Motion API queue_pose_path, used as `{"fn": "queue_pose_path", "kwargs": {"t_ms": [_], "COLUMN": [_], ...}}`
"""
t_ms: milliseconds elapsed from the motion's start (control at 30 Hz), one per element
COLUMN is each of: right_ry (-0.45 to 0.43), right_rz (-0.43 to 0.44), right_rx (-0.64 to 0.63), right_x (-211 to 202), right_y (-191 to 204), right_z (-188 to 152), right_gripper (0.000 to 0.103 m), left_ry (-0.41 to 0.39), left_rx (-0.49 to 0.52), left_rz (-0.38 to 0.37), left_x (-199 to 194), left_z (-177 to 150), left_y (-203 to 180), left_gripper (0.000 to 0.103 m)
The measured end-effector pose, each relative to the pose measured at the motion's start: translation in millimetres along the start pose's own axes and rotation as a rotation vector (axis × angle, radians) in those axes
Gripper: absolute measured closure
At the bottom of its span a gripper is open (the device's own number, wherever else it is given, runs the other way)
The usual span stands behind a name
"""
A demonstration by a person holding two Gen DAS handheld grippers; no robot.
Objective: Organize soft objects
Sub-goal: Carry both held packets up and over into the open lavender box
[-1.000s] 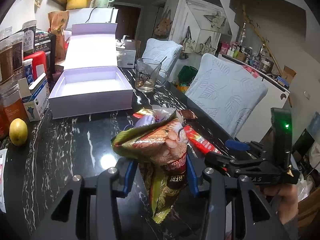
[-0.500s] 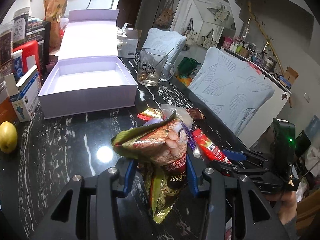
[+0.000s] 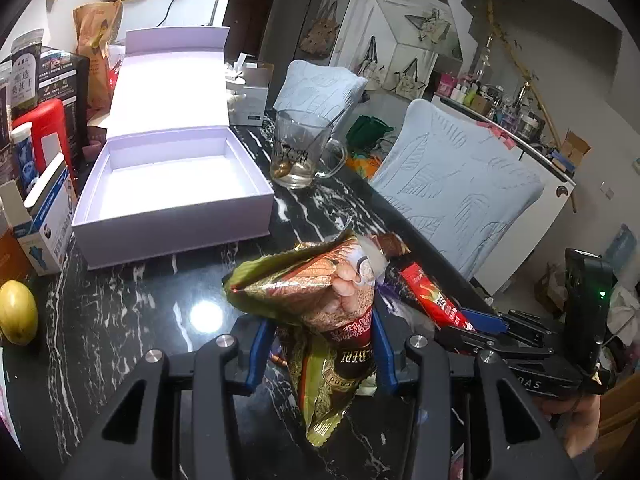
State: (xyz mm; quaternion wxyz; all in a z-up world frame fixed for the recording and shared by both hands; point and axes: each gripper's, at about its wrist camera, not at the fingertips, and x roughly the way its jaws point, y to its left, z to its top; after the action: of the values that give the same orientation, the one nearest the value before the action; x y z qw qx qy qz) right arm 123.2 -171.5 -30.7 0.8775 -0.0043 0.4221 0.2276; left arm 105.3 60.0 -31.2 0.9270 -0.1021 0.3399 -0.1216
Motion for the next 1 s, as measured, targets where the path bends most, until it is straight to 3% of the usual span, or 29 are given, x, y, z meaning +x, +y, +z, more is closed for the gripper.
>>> {"fn": "queue_pose_path", "kwargs": {"t_ms": [333, 1000], "right_ry": [-0.054, -0.171], "right_rz": [0.027, 0.143], "right_rx": [-0.048, -0.177], "right_x": [-18.1, -7.6], "right_y": [37.9, 101.9], "right_z": [32.8, 141.4], "right_gripper": [0.058, 0.058], "left_ry": [-0.039, -0.179], "left_rx": [0.026, 0.028], "left_rz": [0.005, 0.066], "left_x": [-21.7, -45.0], "left_z": [27.5, 107.3], "left_y": [5.9, 47.2], "left_gripper": [0.060, 0.060]}}
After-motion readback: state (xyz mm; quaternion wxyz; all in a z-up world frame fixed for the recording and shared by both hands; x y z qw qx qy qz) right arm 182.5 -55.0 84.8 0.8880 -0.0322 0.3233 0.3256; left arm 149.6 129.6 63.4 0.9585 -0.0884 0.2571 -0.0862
